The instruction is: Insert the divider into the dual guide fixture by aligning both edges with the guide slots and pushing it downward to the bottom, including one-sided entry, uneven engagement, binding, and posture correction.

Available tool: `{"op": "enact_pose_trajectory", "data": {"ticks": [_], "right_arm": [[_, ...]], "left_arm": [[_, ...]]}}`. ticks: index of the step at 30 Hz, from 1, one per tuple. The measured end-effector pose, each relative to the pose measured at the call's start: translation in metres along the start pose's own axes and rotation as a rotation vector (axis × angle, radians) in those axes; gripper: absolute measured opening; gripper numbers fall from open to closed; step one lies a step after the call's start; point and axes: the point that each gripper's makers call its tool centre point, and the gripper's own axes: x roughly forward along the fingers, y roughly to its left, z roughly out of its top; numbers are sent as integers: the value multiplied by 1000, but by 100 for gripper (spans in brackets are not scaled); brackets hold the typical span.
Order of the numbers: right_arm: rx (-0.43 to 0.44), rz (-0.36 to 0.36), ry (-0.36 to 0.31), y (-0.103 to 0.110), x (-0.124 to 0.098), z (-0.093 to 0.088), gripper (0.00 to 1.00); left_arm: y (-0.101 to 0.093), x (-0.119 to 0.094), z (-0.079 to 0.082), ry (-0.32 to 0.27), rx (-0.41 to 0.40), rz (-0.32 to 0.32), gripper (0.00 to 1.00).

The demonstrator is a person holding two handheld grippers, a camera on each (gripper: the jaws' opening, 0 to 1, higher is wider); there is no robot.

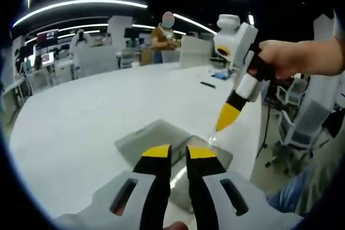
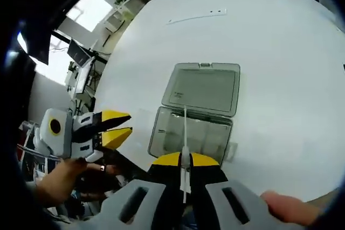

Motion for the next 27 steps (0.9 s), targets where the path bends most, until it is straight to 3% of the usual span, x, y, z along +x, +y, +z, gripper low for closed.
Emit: {"op": "enact_pose_trajectory", "data": {"ticks": [12, 13, 17, 18, 19, 27], "right_arm": [[6, -14, 0, 4, 7, 1, 0], [34, 4, 28, 8, 7, -3, 0], [-10, -12, 3, 4, 9, 3, 0], [13, -11, 45, 4, 9, -4, 0], [3, -12, 25, 4, 10, -1, 0], [57, -81, 86, -6, 9, -5, 0]], "left_arm": [[3, -2, -3, -1, -20, 2, 7], [3, -3, -3, 0, -21, 3, 7], [3, -3, -4, 0, -28, 2, 7], [3, -3, -4, 0, -27, 2, 7], [3, -3, -4, 1, -27, 2, 6], [-2, -2, -8, 6, -33, 2, 6]]}}
